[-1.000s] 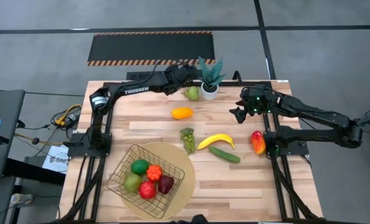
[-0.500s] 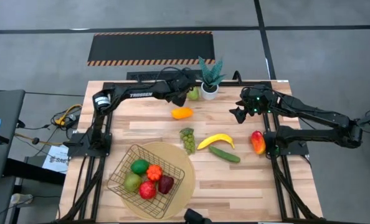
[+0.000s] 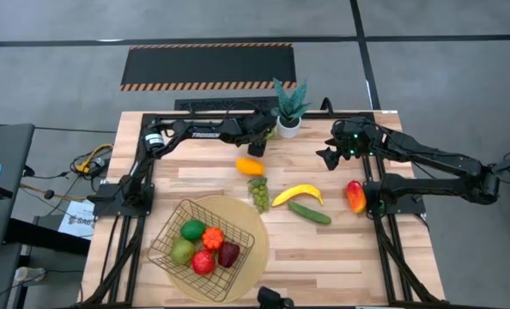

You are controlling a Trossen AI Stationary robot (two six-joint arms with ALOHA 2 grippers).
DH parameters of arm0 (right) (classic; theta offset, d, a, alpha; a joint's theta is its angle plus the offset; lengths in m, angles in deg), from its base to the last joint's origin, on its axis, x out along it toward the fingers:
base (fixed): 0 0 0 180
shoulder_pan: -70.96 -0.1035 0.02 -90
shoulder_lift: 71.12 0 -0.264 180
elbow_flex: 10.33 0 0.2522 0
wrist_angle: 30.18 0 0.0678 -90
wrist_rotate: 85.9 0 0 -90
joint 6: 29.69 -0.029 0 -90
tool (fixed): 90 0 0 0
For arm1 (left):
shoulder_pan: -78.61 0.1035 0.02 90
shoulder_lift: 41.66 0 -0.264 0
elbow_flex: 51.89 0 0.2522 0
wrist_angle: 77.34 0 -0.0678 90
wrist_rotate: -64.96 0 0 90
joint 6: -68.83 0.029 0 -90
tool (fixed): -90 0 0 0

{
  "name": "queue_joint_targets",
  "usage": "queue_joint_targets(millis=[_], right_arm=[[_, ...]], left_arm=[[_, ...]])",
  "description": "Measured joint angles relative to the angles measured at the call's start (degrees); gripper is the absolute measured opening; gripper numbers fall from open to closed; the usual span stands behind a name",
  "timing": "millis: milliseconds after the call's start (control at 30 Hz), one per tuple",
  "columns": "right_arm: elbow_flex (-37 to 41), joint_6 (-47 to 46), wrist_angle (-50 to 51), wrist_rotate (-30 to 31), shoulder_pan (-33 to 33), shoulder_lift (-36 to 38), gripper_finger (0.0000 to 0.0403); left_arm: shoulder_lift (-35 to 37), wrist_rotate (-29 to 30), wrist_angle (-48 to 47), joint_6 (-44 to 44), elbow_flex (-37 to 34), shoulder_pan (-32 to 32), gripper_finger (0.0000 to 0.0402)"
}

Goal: Build produce basket
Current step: Put the pear into the mesh basket

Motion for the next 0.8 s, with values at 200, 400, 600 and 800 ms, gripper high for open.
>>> queue_joint_targets(millis=[200,400,600,800], right_arm=[[0.0,0.0,0.0,0.0,0.0,0.0,0.0311],[0.0,0.0,0.0,0.0,0.0,0.0,0.0311],[0.0,0.0,0.0,0.0,0.0,0.0,0.0311],[0.0,0.0,-0.2,0.1,0.0,0.0,0.0311]], left_arm=[[0.0,-1.3,-2.8,-1.0,0.0,1.0,0.0398],[0.0,-2.2,-3.5,-0.8,0.0,2.5,0.0395],[0.0,-2.5,-4.6,-0.7,0.0,3.1,0.0380],[-3.2,-6.2,1.0,-0.2,0.0,2.9,0.0371]])
